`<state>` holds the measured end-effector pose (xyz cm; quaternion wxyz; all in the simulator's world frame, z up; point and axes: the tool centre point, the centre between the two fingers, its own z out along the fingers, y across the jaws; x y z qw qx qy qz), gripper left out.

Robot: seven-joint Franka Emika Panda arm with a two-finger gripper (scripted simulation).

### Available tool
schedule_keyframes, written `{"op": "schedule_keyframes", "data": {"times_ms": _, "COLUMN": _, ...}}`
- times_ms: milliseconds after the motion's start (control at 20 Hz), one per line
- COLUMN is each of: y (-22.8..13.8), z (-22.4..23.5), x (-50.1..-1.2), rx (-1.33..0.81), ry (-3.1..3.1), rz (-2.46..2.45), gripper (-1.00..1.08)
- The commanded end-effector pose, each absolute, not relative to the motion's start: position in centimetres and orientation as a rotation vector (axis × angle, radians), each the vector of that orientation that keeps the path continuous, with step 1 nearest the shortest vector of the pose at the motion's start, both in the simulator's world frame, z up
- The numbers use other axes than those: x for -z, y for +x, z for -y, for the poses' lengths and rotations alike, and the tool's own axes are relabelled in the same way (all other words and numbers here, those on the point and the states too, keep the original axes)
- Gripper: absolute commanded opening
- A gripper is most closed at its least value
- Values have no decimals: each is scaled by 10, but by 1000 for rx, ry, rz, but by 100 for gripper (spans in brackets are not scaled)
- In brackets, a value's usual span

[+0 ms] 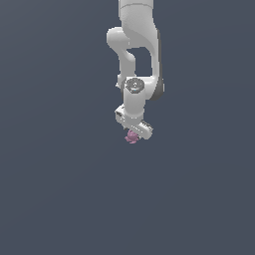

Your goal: Pick up the object and move it to a goal position.

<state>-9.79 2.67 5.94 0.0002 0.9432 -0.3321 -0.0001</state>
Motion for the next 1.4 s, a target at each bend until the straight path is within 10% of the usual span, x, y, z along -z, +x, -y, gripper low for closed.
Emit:
{"op": "schedule_keyframes", "data": {"times_ms": 0, "y": -98, "z": -27, "x": -49, "rx": 0, "ry": 2963, "rz": 1044, "gripper": 100}}
{"op": "schedule_keyframes", "data": {"times_ms": 300, "y": -98, "z": -27, "x": -40, "rx": 0, "ry": 2962, "rz": 1045, "gripper": 100}}
{"op": "schedule_keyframes", "data": {"times_ms": 350, "y": -98, "z": -27, "x": -40, "rx": 0, "ry": 2962, "rz": 1045, "gripper": -100}}
{"op": "schedule_keyframes", "data": {"times_ms": 1350, "y": -76, "z": -29, "x": -55, "rx": -1, "ry": 2963, "rz": 1045, "gripper": -100}}
